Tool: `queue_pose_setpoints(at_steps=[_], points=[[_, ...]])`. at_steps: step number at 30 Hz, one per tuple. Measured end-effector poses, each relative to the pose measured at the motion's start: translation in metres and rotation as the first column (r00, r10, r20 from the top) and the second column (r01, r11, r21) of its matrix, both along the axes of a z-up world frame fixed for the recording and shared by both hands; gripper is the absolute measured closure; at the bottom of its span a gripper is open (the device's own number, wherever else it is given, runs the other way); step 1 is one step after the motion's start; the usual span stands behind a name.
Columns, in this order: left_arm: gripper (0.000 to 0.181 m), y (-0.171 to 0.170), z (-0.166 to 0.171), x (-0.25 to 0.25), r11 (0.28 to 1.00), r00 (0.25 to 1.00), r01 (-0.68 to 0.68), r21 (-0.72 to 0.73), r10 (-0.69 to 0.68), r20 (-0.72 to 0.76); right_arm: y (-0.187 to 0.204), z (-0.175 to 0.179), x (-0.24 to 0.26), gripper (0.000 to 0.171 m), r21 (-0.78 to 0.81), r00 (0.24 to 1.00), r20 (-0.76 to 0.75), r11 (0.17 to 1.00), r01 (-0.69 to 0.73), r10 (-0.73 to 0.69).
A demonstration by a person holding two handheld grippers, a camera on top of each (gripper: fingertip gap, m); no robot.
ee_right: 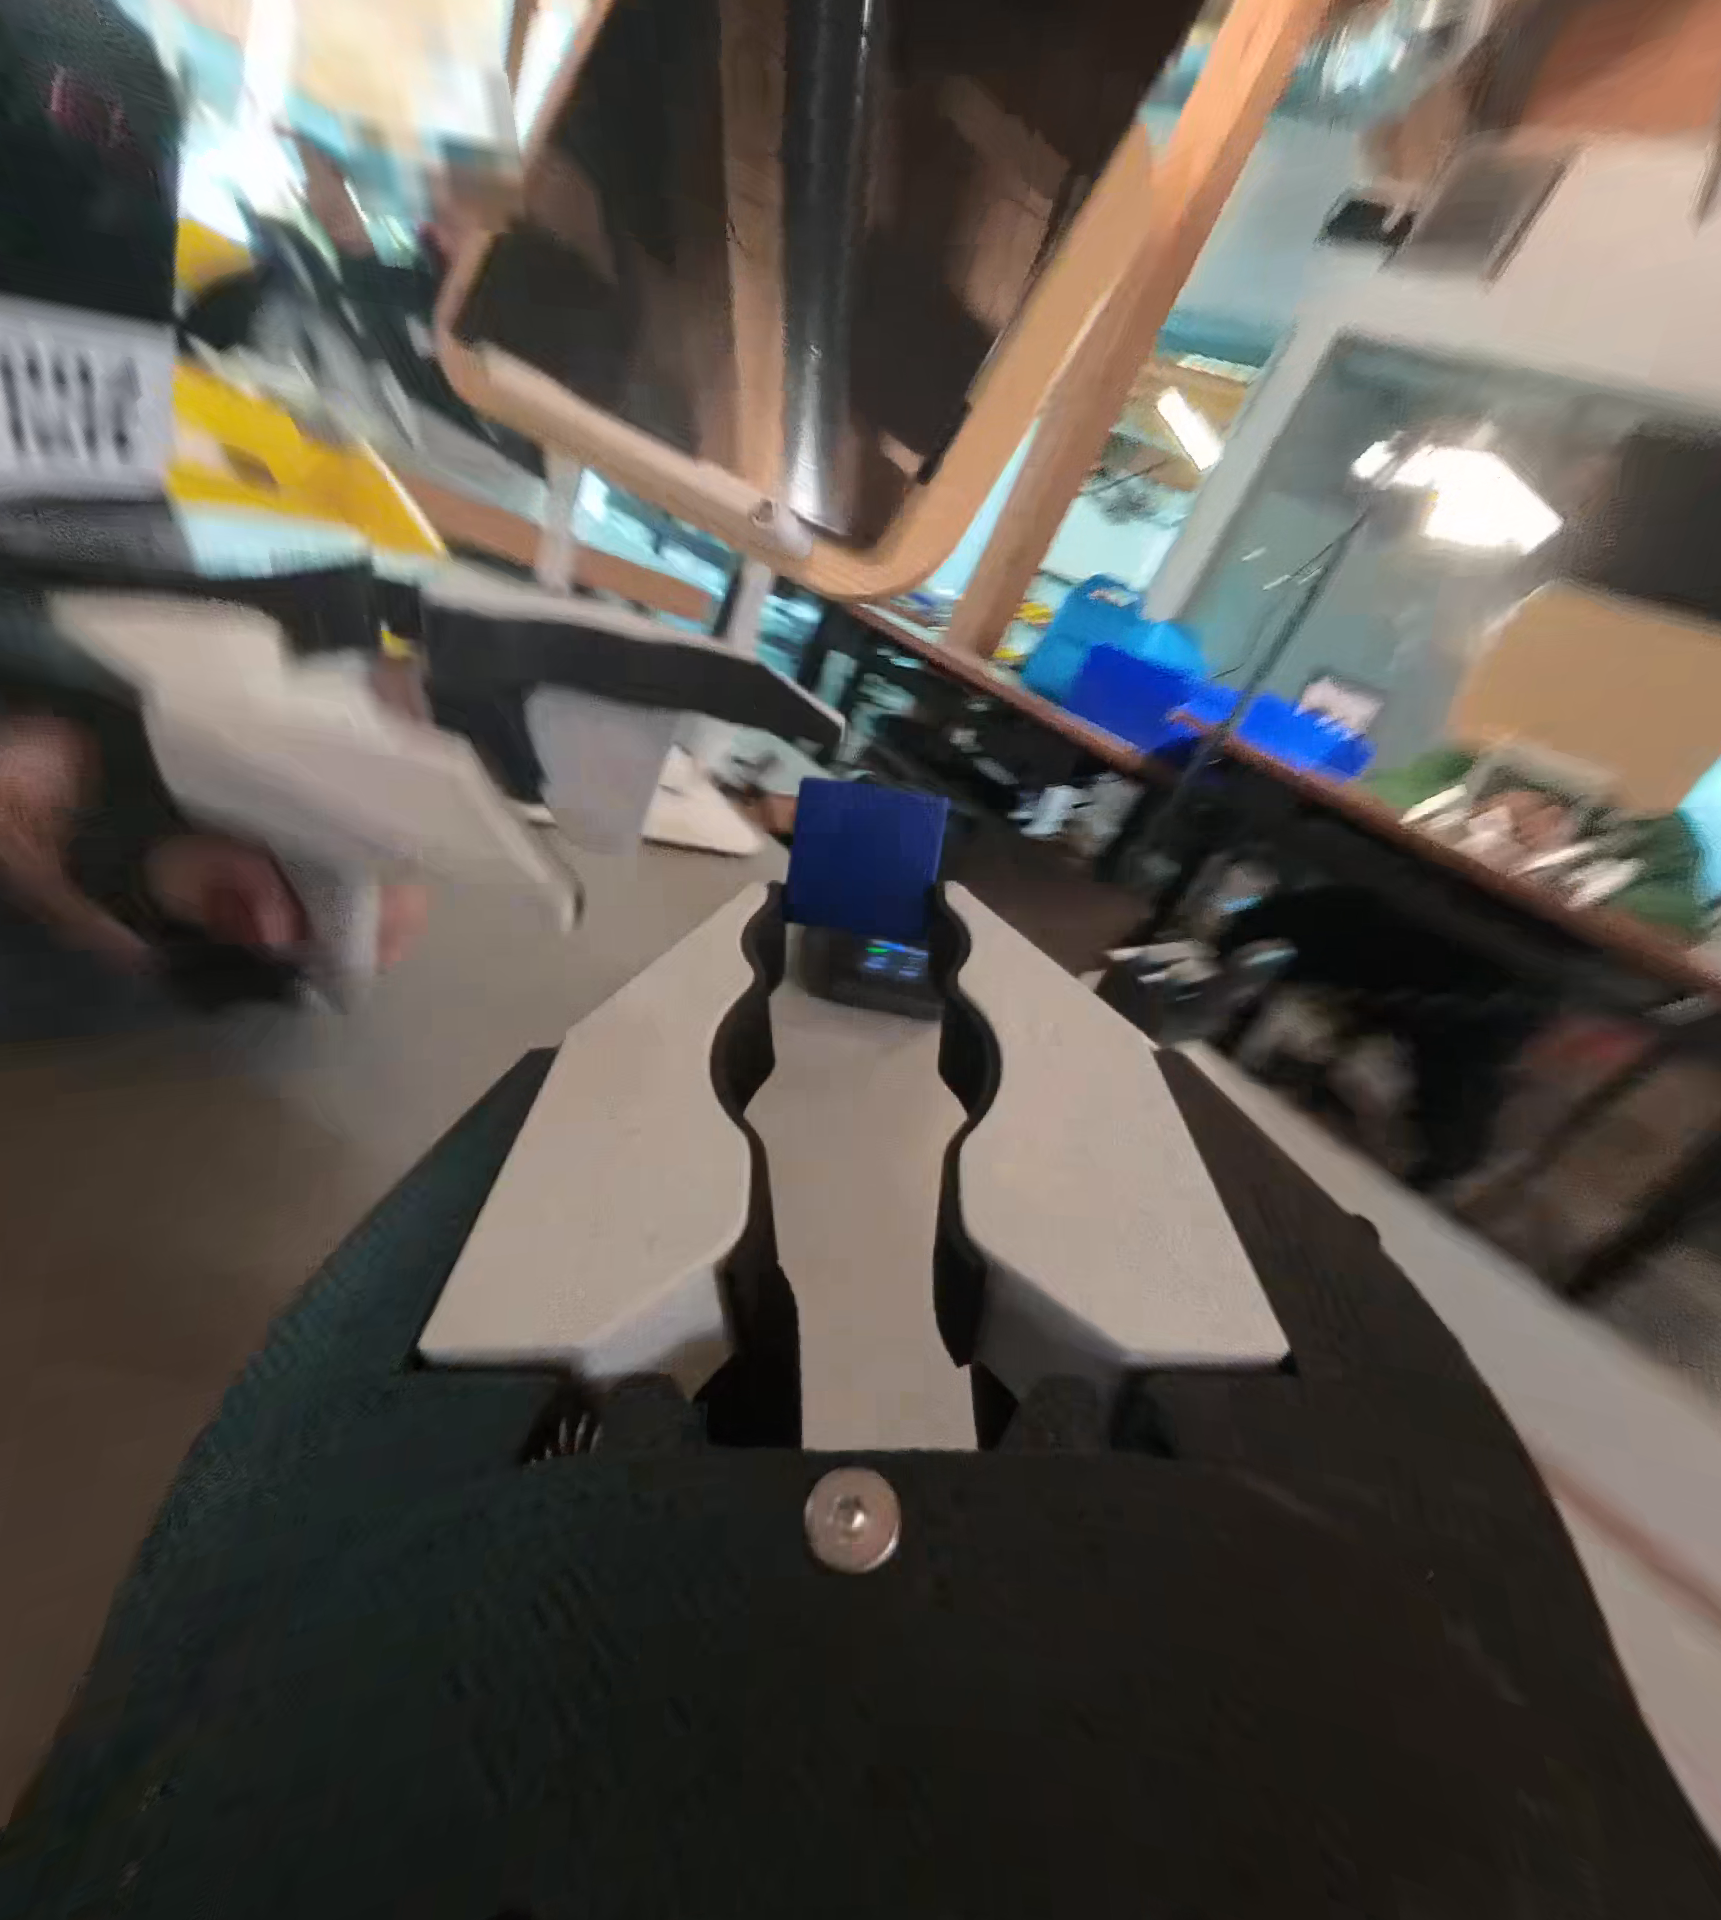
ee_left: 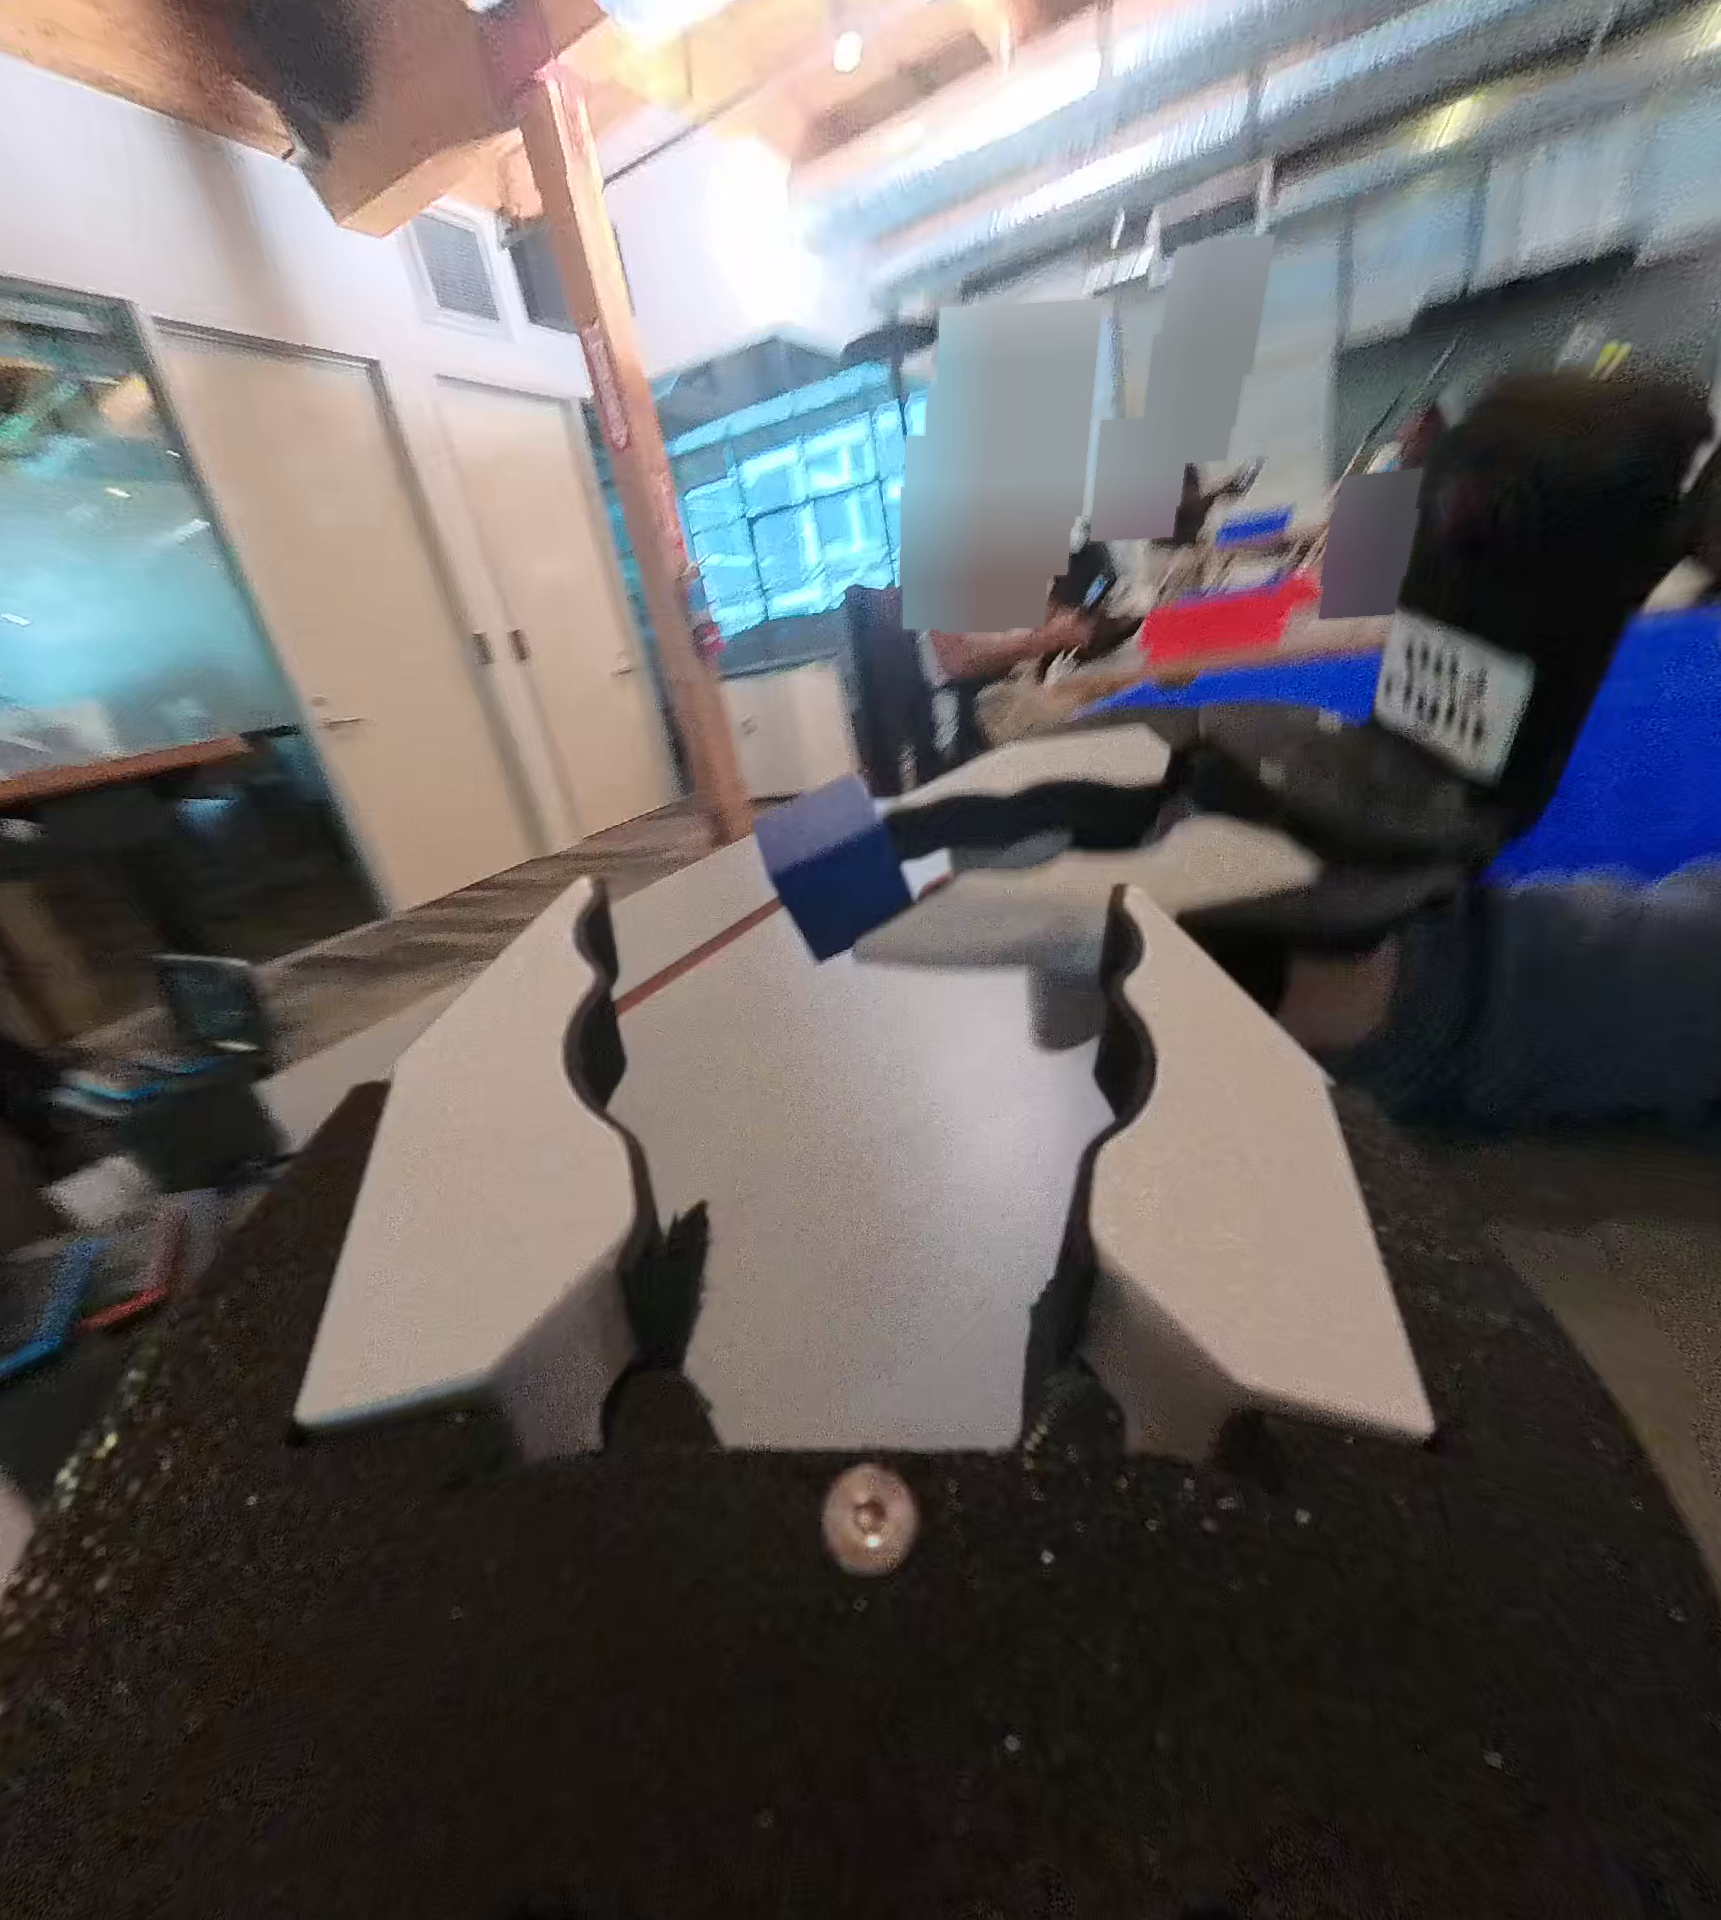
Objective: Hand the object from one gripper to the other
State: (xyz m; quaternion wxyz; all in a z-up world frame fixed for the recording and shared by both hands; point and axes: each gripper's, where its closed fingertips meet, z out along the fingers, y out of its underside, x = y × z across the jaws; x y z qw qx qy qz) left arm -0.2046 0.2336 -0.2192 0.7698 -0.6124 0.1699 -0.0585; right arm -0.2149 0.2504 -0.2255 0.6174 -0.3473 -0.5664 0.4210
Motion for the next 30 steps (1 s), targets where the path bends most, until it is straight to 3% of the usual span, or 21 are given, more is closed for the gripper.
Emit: queue_pose_setpoints(at_steps=[2,4,6,8,10,12,16,19,21,23,26,28,30], points=[[0.088,0.003,-0.009,0.0,0.996,0.98,-0.086,0.005,0.085,-0.182,0.0,-0.002,0.0,0.146,-0.276,0.989,0.021,0.951,-0.138,0.149],[0.093,0.007,-0.018,0.0,0.984,0.912,-0.177,0.034,0.177,-0.371,-0.007,-0.01,0.001,0.146,-0.528,0.937,0.037,0.803,-0.277,0.347],[0.105,0.01,-0.027,0.005,0.972,0.816,-0.224,0.069,0.226,-0.532,-0.016,-0.013,0.005,0.146,-0.693,0.864,0.007,0.625,-0.359,0.504],[0.117,0.012,-0.031,0.012,0.963,0.723,-0.238,0.128,0.264,-0.638,-0.023,-0.016,0.009,0.146,-0.77,0.808,-0.006,0.513,-0.38,0.59],[0.132,0.012,-0.027,0.008,0.947,0.685,-0.273,0.172,0.316,-0.657,-0.025,-0.017,0.011,0.146,-0.8,0.784,-0.014,0.464,-0.381,0.62],[0.151,0.008,-0.021,0.005,0.945,0.712,-0.27,0.185,0.325,-0.623,-0.027,-0.018,0.013,0.146,-0.808,0.765,-0.015,0.443,-0.389,0.644],[0.145,0.006,-0.019,0.009,0.944,0.694,-0.255,0.211,0.331,-0.64,-0.032,-0.02,0.016,0.146,-0.818,0.736,-0.001,0.424,-0.39,0.676],[0.153,0.007,-0.023,0.017,0.961,0.716,-0.215,0.176,0.277,-0.64,-0.038,-0.026,0.016,0.146,-0.828,0.712,0.033,0.418,-0.373,0.702],[0.154,0.008,-0.026,0.016,0.982,0.805,-0.181,0.055,0.18,-0.565,-0.036,-0.026,0.015,0.144,-0.835,0.718,0.028,0.411,-0.366,0.696],[0.154,0.009,-0.025,0.014,0.991,0.92,-0.121,-0.059,0.089,-0.382,-0.031,-0.019,0.013,0.141,-0.814,0.754,-0.013,0.431,-0.39,0.657],[0.155,0.006,-0.022,0.009,0.986,0.997,0.039,-0.161,-0.05,-0.06,-0.021,-0.007,0.014,0.121,-0.749,0.804,-0.077,0.498,-0.437,0.589],[0.155,0.001,-0.015,0.009,0.958,0.958,0.229,-0.173,-0.19,0.214,-0.024,-0.002,0.017,0.106,-0.645,0.823,-0.069,0.604,-0.468,0.563],[0.155,-0.008,-0.006,0.011,0.879,0.802,0.461,-0.12,-0.354,0.482,-0.027,-0.002,0.016,0.101,-0.449,0.876,-0.033,0.775,-0.443,0.482]])
